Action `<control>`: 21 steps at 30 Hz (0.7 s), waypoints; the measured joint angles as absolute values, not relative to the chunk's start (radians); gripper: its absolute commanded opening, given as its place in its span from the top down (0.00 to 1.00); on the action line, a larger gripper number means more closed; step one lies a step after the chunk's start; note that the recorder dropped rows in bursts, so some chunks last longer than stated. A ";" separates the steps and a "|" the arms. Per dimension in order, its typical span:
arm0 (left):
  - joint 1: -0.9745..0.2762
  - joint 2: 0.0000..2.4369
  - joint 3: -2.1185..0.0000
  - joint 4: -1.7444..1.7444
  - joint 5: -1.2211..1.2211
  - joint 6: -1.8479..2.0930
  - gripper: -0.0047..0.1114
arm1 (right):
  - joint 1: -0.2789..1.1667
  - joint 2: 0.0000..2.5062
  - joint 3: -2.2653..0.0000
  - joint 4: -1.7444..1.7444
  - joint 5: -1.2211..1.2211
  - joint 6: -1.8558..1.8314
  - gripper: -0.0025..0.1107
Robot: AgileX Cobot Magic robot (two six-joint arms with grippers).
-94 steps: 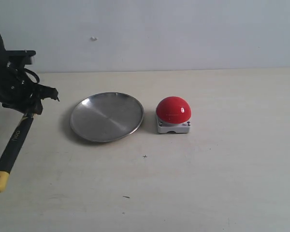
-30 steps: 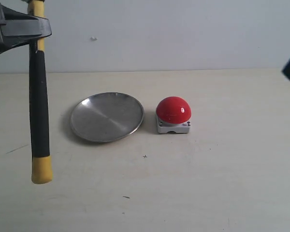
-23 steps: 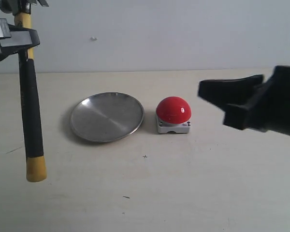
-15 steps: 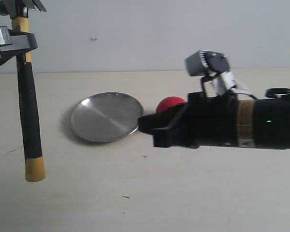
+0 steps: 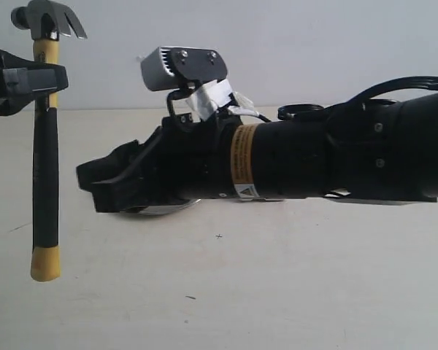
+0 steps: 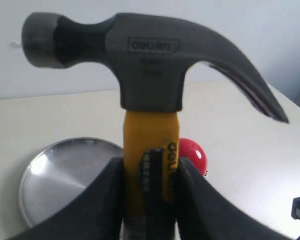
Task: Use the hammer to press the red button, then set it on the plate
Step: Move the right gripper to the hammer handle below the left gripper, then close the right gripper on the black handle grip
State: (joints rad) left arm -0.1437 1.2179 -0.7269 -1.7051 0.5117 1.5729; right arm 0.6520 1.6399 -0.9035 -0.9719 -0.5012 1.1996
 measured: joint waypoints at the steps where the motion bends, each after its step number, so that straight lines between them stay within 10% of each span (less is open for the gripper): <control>1: -0.144 1.228 -0.727 -1.705 0.514 1.575 0.96 | 0.660 1.649 -0.912 -0.970 -0.501 1.198 0.37; 21: -0.144 1.265 -0.727 -1.705 0.620 1.577 0.96 | 0.697 1.892 -0.973 -0.510 -0.719 0.867 0.36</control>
